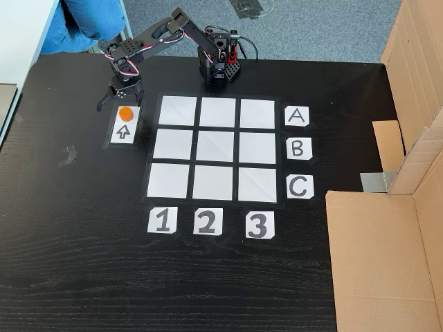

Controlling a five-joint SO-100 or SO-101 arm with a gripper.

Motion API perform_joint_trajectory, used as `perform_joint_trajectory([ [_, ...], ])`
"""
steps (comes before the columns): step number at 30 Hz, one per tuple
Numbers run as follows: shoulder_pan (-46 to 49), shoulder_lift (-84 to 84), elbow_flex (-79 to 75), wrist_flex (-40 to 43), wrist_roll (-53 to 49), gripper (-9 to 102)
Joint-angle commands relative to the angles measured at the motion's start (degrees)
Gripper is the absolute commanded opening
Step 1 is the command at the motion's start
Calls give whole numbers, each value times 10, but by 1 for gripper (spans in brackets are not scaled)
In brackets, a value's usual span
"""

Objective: Pick up the round, orange token and place it in the grid on square B1.

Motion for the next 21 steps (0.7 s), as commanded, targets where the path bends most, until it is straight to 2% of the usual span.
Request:
perform_joint_trajectory([
  [1,-7,-6,-30,0,4,58],
  [21,-18,-64,-87,-1,7,58],
])
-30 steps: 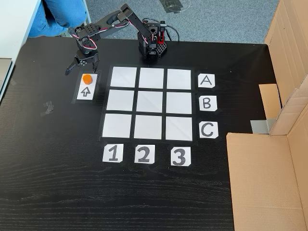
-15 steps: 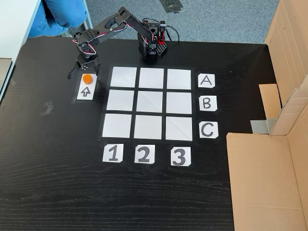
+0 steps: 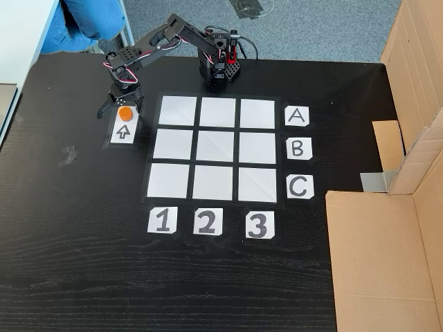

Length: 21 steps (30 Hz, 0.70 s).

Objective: Pick up the round, orange token and place it in the grid on square B1.

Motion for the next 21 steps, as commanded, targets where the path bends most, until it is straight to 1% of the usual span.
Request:
perform_joint_trajectory([
  [1,-3,0,-26,0,2,58],
  [11,4,-14,-40,-1,2,58],
  [14,7,-18,-40,0,1,44],
  [15,8,-19,-41,0,1,35],
  [16,10,-22,-45,0,1,23],
  [17,10,-25,-47,0,0,15],
  [19,11,-28,-51,0,0,7],
  [21,13,-32,-53,0,0,6],
])
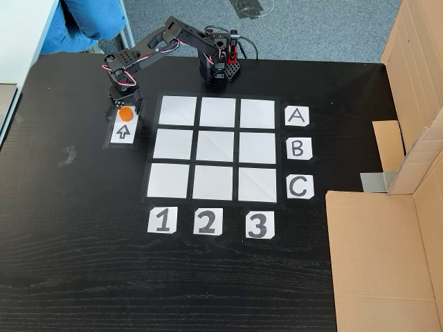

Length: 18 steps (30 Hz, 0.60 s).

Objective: Pick up the round, orange token and place it in the grid on square B1.

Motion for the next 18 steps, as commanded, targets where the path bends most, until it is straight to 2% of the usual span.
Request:
perform_joint_trajectory([
  [1,7,2,-25,0,0,5],
  [5,10,-3,-33,-1,-8,0],
  [18,-1,94,-4,1,-32,-1],
])
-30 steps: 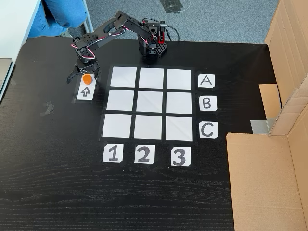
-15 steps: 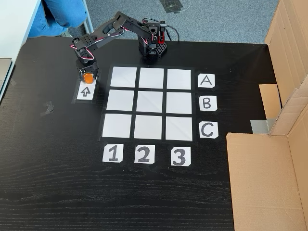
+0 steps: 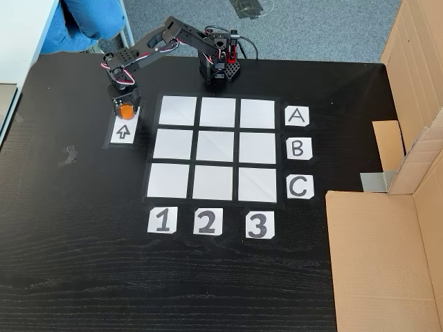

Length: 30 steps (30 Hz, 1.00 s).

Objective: Pick up the round, orange token and place it in the grid on square B1.

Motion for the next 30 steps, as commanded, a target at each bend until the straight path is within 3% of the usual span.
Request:
perform_joint_trajectory([
  [1,-6,87,13,1,-11,-1],
  [17,-41,429,127,2,-34,-1],
  [30,-196,562,284,0,-34,-1],
])
